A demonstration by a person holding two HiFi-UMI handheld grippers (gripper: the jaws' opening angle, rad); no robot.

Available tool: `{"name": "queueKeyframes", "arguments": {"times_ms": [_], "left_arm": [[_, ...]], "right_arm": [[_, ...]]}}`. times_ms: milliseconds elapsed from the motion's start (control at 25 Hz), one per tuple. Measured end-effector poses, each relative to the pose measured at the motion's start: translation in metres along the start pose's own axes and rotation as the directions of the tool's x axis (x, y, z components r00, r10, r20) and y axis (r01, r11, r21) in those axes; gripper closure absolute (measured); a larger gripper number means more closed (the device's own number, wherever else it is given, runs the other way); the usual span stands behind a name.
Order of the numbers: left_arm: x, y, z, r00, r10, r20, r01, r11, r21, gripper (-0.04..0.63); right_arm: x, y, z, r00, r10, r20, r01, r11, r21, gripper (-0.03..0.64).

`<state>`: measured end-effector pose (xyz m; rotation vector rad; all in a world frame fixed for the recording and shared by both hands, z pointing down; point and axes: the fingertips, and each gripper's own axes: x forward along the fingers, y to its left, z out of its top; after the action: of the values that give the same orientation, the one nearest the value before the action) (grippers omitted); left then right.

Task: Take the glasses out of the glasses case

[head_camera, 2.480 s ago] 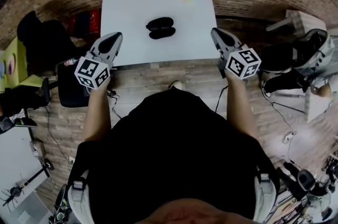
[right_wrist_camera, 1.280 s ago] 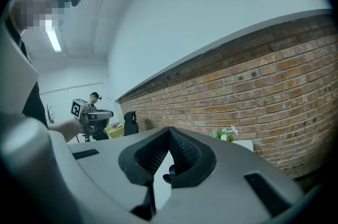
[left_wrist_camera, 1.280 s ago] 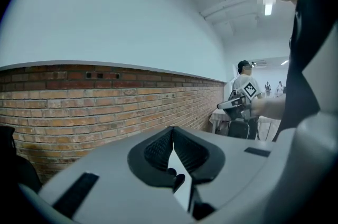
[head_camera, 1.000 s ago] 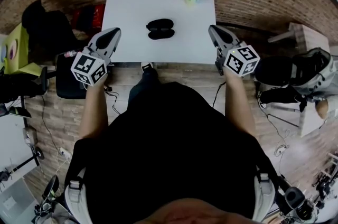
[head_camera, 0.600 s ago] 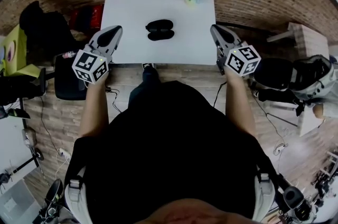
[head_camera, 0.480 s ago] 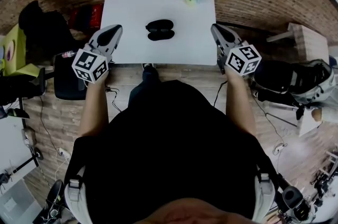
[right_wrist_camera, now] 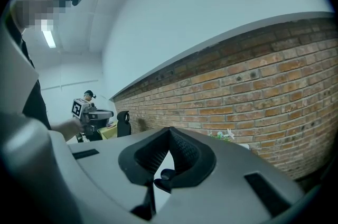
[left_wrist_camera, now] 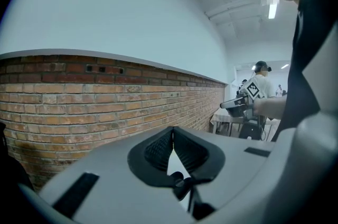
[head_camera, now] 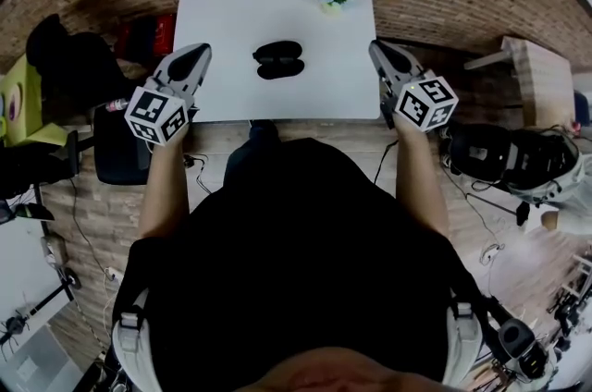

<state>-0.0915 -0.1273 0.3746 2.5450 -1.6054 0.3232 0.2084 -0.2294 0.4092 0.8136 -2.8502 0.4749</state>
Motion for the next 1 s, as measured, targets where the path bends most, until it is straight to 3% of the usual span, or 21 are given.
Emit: {"name": "queueKeyframes", "arguments": {"times_ms": [1000], "left_arm": [[0.037, 0.061, 0.002, 0.999, -0.051, -0.011, 0.051, 0.999, -0.008, 0.584]], "right_arm": [[0.054, -0.021, 0.019, 0.999, -0.044, 0.007, 0.043, 0.998, 0.037, 0.601]]}}
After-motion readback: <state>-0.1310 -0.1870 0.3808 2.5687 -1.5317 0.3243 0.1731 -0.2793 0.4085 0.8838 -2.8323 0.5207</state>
